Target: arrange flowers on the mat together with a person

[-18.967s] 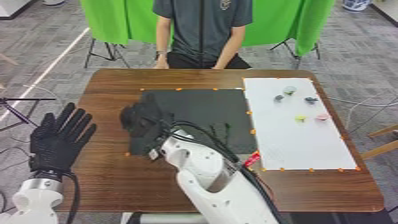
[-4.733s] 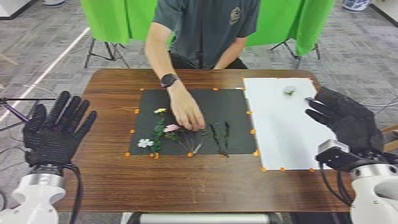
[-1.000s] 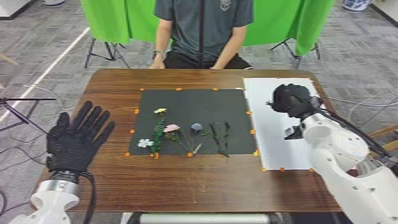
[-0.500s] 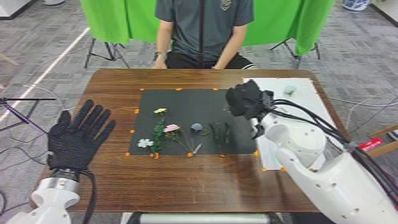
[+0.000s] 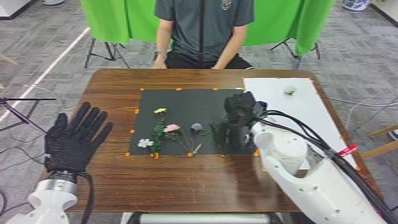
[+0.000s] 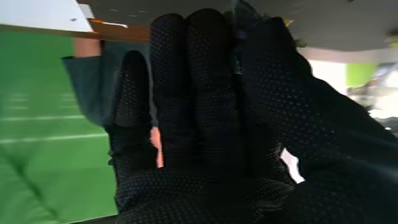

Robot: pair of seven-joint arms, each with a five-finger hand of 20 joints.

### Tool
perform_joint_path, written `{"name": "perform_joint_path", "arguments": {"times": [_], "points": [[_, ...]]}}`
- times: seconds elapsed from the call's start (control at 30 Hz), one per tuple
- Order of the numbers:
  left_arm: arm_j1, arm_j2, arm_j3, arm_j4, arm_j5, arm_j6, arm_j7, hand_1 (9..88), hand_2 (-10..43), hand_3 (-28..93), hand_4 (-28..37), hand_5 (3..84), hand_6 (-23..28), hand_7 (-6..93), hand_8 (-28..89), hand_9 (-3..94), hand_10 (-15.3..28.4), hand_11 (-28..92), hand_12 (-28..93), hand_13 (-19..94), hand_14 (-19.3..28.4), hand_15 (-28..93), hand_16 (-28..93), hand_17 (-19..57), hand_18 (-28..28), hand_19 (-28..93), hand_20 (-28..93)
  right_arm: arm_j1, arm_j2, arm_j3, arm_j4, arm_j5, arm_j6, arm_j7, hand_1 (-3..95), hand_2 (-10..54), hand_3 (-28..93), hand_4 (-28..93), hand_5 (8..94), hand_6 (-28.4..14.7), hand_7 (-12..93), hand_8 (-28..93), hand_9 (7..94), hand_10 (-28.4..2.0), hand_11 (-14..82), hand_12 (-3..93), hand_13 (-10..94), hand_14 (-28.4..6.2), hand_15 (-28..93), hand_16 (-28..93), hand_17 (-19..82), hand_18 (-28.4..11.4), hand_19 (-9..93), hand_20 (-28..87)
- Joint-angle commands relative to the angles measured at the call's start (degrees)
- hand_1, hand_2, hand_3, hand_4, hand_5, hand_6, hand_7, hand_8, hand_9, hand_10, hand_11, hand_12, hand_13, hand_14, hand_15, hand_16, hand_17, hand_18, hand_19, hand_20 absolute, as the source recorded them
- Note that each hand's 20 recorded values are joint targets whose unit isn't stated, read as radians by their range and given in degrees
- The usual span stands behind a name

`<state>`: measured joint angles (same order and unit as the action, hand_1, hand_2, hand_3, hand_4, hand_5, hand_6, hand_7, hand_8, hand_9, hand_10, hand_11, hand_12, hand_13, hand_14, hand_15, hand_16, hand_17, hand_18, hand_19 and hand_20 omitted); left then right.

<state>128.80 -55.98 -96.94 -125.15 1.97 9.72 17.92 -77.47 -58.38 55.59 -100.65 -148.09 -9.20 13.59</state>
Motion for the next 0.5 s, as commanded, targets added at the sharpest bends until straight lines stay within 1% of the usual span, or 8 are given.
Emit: {"name": "perform_joint_path", "arguments": {"times": [0.03, 0.13, 0.17, 0.2, 0.3, 0.4, 0.47, 0.5], "points": [[0.8, -0.39, -1.04, 0.10, -0.75, 0.72, 0.55, 27.7, 15.1, 71, -28.3, 46.3, 6.9, 6.9, -8, 42.6, 13.7, 13, 9, 32, 12.3, 15, -3, -2.9, 12.5, 24, 13, 0.8, -2.0, -1.6, 0.7, -1.3, 0.9, 1.6, 55.6, -8.5, 69, -28, 65.3, -0.3, 42, -5, 77.6, -10.0, 11.8, 38.1, 60, -6.9, 38, 32, 27, -19.8, 77, 27], [1.1, -0.36, -0.95, 0.00, -1.08, 0.83, 0.62, 27.6, 15.1, 71, -28.3, 46.3, 6.9, 6.9, -8, 42.7, 13.7, 13, 9, 32, 12.3, 15, -3, -2.8, 12.5, 23, 13, 0.8, -2.1, -2.1, 0.9, -1.5, 0.1, 1.4, 55.5, -8.9, 69, -28, 64.9, -0.2, 41, -5, 77.2, -10.2, 12.2, 37.9, 60, -7.1, 39, 31, 27, -19.9, 77, 27], [0.8, -0.37, -0.87, 0.14, -1.05, 0.89, 0.18, 27.6, 15.1, 71, -28.3, 46.3, 6.8, 6.9, -8, 42.7, 13.7, 13, 9, 32, 12.3, 16, -3, -2.8, 12.5, 24, 13, 0.6, -2.0, -2.0, 0.8, -1.5, -0.3, 1.4, 55.5, -8.9, 69, -28, 64.8, -0.2, 41, -5, 77.1, -10.3, 12.3, 37.8, 60, -7.1, 39, 31, 27, -19.9, 77, 27], [0.7, -0.24, -0.79, 0.24, -1.04, 0.70, 0.26, 27.6, 15.1, 71, -28.3, 46.3, 6.8, 6.9, -8, 42.6, 13.7, 13, 9, 32, 12.3, 15, -3, -2.8, 12.5, 24, 13, 0.6, -2.1, -2.0, 0.7, -1.5, -0.7, 1.2, 55.5, -9.0, 69, -28, 64.9, -0.2, 41, -5, 77.0, -10.3, 12.4, 37.6, 60, -7.2, 39, 31, 27, -19.9, 77, 27], [0.3, -0.29, -0.84, 0.53, -0.77, 0.58, -0.45, 27.7, 15.1, 71, -28.3, 46.2, 6.8, 7.0, -8, 42.6, 13.6, 13, 9, 32, 12.2, 15, -3, -2.8, 12.5, 24, 13, 0.3, -2.1, -1.9, 0.5, -1.2, -0.5, 2.0, 55.5, -9.0, 69, -28, 64.8, -0.3, 41, -6, 76.8, -10.3, 12.7, 37.2, 59, -7.2, 40, 30, 27, -19.9, 77, 26], [0.3, -0.44, -0.95, 0.59, -1.10, 0.93, -0.39, 27.7, 15.1, 71, -28.3, 46.2, 6.8, 7.0, -8, 42.6, 13.6, 13, 9, 32, 12.2, 15, -3, -2.9, 12.5, 24, 13, 0.1, -2.2, -1.8, 0.2, -1.4, -0.5, 2.1, 55.5, -9.1, 69, -28, 64.3, -0.2, 41, -6, 76.4, -10.1, 12.8, 37.1, 59, -7.2, 40, 30, 27, -20.0, 77, 26], [0.6, -0.55, -1.18, 0.53, -1.38, 0.64, -0.38, 27.7, 15.2, 71, -28.3, 46.2, 6.8, 7.0, -8, 42.6, 13.6, 13, 9, 32, 12.3, 15, -3, -2.8, 12.5, 24, 12, -0.1, -2.3, -1.5, -0.2, -1.2, -1.9, 1.7, 55.4, -9.3, 69, -28, 63.7, -0.4, 39, -6, 75.1, -10.2, 13.1, 35.0, 59, -7.3, 40, 30, 27, -20.2, 78, 26], [0.5, -0.56, -1.21, 0.58, -1.15, 0.57, -0.48, 27.7, 15.2, 71, -28.3, 46.2, 6.8, 7.0, -8, 42.6, 13.6, 13, 9, 32, 12.3, 16, -3, -2.8, 12.4, 24, 12, -0.1, -2.3, -1.5, -0.3, -1.0, -2.1, 1.8, 55.4, -9.4, 70, -28, 63.4, -0.5, 38, -7, 74.0, -10.4, 13.6, 32.9, 58, -7.4, 41, 29, 27, -20.3, 78, 25]]}}
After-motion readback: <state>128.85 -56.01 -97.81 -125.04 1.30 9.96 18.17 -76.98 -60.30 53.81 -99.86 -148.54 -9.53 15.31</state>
